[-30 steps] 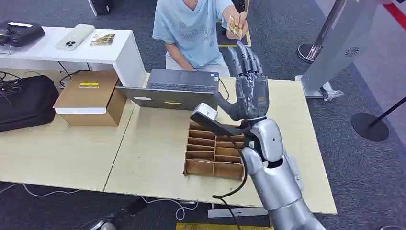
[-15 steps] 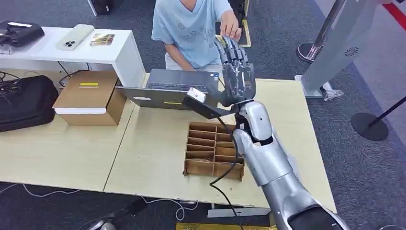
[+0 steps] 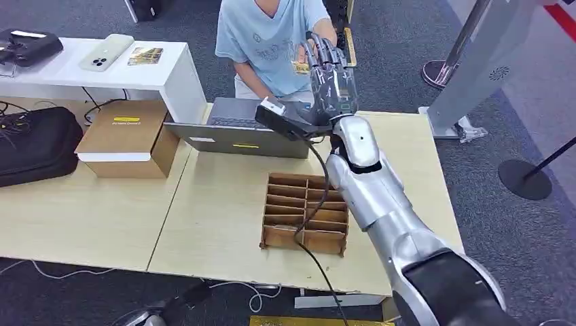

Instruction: Pass the card to the sensor for recognition and then transmit it.

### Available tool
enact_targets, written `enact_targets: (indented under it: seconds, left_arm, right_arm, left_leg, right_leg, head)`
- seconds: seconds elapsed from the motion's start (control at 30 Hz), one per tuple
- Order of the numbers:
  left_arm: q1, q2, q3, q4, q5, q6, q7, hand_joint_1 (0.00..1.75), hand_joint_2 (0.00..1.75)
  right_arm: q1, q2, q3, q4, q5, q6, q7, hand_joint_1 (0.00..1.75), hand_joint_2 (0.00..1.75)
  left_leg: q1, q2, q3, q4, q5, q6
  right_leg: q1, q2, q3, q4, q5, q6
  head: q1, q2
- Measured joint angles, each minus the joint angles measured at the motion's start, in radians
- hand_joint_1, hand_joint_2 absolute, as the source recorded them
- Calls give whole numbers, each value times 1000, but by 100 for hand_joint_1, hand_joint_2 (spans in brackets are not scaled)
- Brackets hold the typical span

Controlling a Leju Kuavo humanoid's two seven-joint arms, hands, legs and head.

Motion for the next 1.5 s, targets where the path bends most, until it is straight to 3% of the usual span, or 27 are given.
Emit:
enact_targets:
  seconds: [0.53,0.57,0.6,0.63,1.5]
  left_arm:
    - [-7,3,-15,6,-1,-6,-21,0,0]
    - [-7,3,-15,6,-1,-6,-20,0,0]
    - [-7,3,-15,6,-1,-6,-20,0,0]
    - [-7,3,-15,7,-1,-6,-20,0,0]
    - [0,16,-47,10,-4,3,-50,0,0]
  right_arm:
    - [-82,23,2,118,98,10,50,0,175]
    - [-85,23,2,119,104,10,51,28,175]
    - [-87,23,3,122,104,10,53,138,175]
    - [-88,24,3,124,104,11,53,175,175]
    - [-93,31,7,133,138,2,39,175,175]
  left_leg:
    - [0,0,0,0,0,0]
    - [0,0,0,0,0,0]
    - [0,0,0,0,0,0]
    - [0,0,0,0,0,0]
    - [0,0,0,0,0,0]
  right_leg:
    - [0,0,0,0,0,0]
    - [0,0,0,0,0,0]
    - [0,0,0,0,0,0]
    - [0,0,0,0,0,0]
    - [0,0,0,0,0,0]
  head:
    - [0,0]
    - [0,0]
    - [0,0]
    - [0,0]
    - [0,0]
